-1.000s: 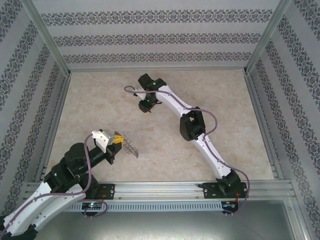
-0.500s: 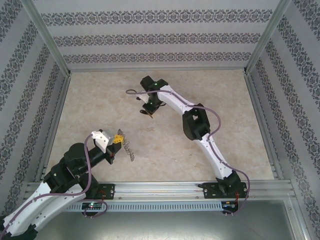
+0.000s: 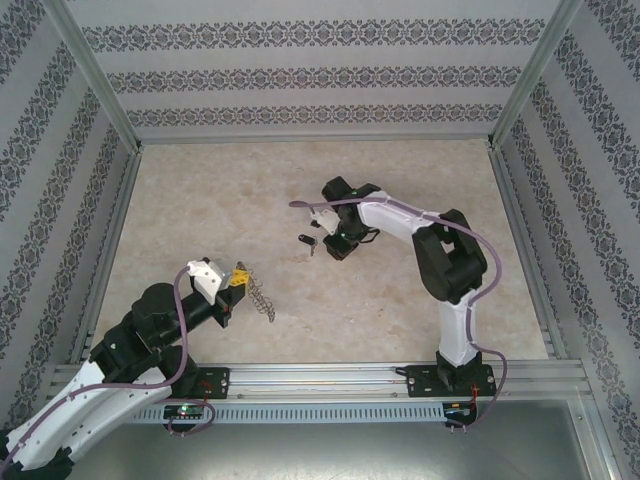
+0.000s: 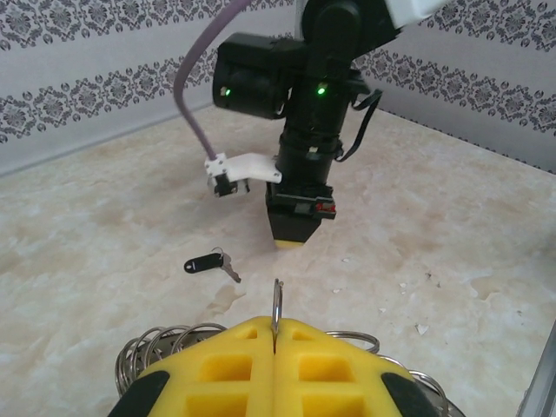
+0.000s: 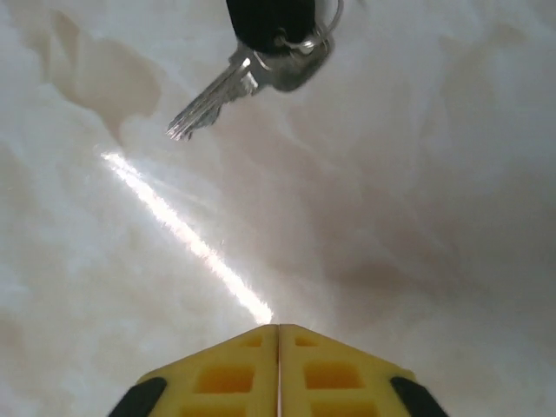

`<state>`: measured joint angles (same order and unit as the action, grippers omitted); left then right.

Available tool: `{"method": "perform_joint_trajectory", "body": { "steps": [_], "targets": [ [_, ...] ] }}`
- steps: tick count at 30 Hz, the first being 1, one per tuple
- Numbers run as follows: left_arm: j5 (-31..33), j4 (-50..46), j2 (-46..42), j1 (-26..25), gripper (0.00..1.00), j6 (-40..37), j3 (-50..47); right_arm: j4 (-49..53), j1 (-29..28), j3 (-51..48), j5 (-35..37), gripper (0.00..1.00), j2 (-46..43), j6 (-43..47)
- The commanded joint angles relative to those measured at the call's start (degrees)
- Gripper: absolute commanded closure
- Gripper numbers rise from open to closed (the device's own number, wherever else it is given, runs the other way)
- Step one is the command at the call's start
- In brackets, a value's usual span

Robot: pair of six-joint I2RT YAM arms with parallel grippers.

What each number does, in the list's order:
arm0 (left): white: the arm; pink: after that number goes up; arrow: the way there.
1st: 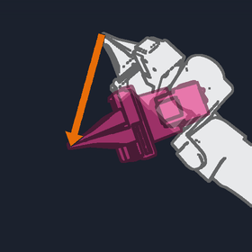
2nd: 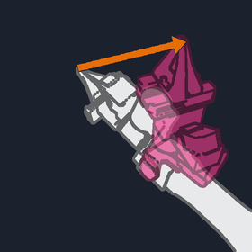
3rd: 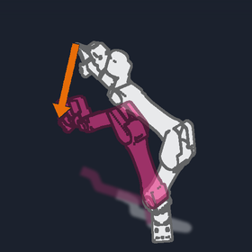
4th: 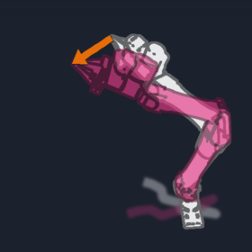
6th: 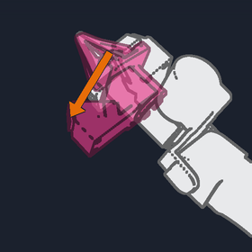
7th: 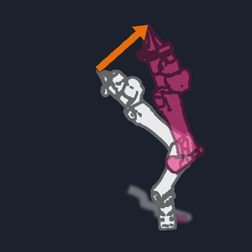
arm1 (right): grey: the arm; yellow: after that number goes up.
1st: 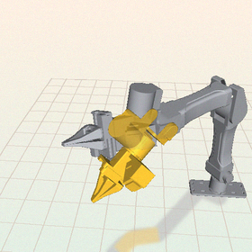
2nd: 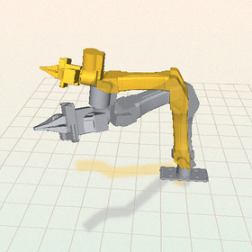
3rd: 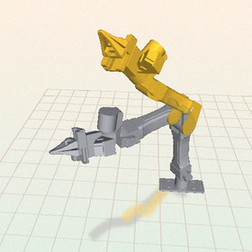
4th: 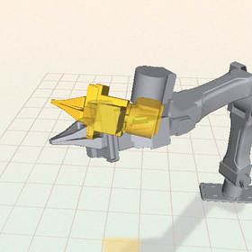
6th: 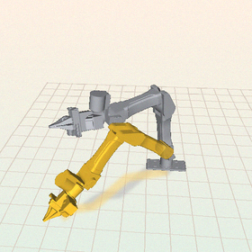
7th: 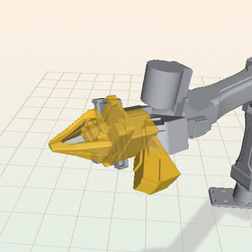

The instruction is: Put the keys on the keyring

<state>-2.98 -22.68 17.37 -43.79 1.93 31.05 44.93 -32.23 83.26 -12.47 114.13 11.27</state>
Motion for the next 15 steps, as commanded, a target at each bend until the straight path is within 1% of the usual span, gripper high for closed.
{"method": "perform_joint_trajectory", "body": {
  "steps": [1, 3, 6, 8, 11, 15],
  "targets": [
    [-1.4, 5.8, 0.6, 0.0, 1.00, 0.1, 0.8, -6.2, 1.3, -2.5, -4.5, 0.76, -4.6, -4.2],
    [-1.6, 6.0, 0.9, 0.0, 1.00, 0.1, 0.9, -7.1, 1.7, -1.7, -7.8, 0.63, -4.6, -5.5],
    [-1.4, 5.8, 0.3, 0.0, 1.00, 0.2, 0.8, -6.6, 1.7, 2.1, -10.6, 0.51, -1.5, -6.5],
    [-1.1, 5.6, -0.3, 0.0, 1.00, 0.3, 0.5, -5.8, 1.6, 4.8, -11.0, 0.47, 1.1, -6.7],
    [-0.8, 5.3, -0.9, 0.0, 1.00, -0.1, 0.3, -4.4, 1.7, 9.0, -11.2, 0.43, 5.6, -7.2],
    [-1.0, 5.4, -0.6, 0.0, 1.00, -0.9, 0.5, -3.6, 1.7, 13.4, -10.6, 0.43, 10.0, -8.3]
  ]
}}
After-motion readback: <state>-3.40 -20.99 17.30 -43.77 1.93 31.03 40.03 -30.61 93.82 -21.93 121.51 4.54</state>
